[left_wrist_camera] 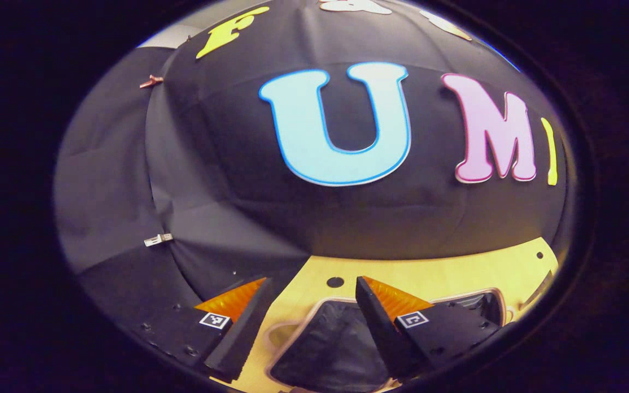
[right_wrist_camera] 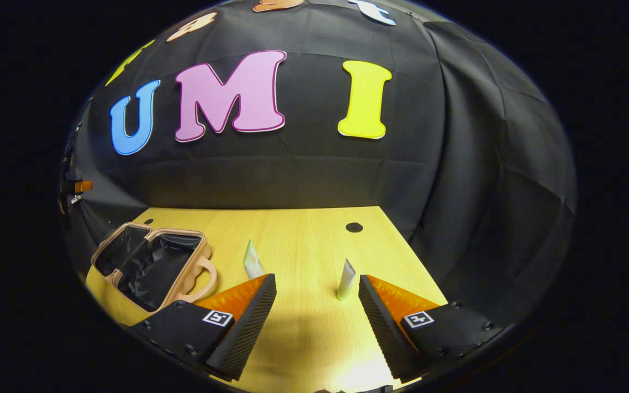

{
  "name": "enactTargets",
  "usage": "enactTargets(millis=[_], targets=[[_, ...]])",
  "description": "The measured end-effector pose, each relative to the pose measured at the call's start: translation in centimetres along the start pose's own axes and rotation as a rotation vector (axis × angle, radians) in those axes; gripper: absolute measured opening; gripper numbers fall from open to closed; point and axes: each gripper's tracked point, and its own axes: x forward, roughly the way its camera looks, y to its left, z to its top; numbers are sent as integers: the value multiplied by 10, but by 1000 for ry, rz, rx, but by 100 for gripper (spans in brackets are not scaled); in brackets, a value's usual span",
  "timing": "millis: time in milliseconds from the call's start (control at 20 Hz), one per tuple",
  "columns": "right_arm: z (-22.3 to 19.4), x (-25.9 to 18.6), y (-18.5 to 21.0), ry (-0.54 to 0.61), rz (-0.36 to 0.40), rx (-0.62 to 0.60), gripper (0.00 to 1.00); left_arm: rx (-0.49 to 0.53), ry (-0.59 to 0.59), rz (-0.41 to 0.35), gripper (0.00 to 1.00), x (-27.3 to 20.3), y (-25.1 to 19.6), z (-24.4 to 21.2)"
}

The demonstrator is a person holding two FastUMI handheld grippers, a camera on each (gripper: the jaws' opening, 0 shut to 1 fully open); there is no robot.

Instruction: First open the suitcase, pack the skin care products into it, and then close the suitcase.

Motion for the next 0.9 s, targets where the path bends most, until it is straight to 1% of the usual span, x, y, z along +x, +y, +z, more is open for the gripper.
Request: enactTargets(millis=[100, 150, 400, 550, 650, 750, 800, 900], targets=[[4, 0, -6, -3, 14, 8, 97, -25, -40, -78, 95, -39, -59, 16], [4, -1, -9, 0, 23, 11, 97, -47, -37, -114, 95, -55, -90, 17], [8, 2, -19, 0, 72, 17, 96, -140, -22, -288, 95, -105, -243, -19], [6, 8, -26, 2, 80, 38, 96, -134, 19, -380, 95, -132, -323, -63], [4, 16, -28, 14, 89, 65, 96, -150, 80, -432, 95, -146, -362, -99], [0, 20, -30, 22, 100, 69, 98, -168, 123, -472, 95, -156, -392, -125], [-3, 23, -32, 28, 105, 59, 98, -165, 144, -487, 96, -158, -404, -134], [-9, 27, -33, 34, 122, 47, 98, -128, 179, -522, 96, -158, -428, -155]])
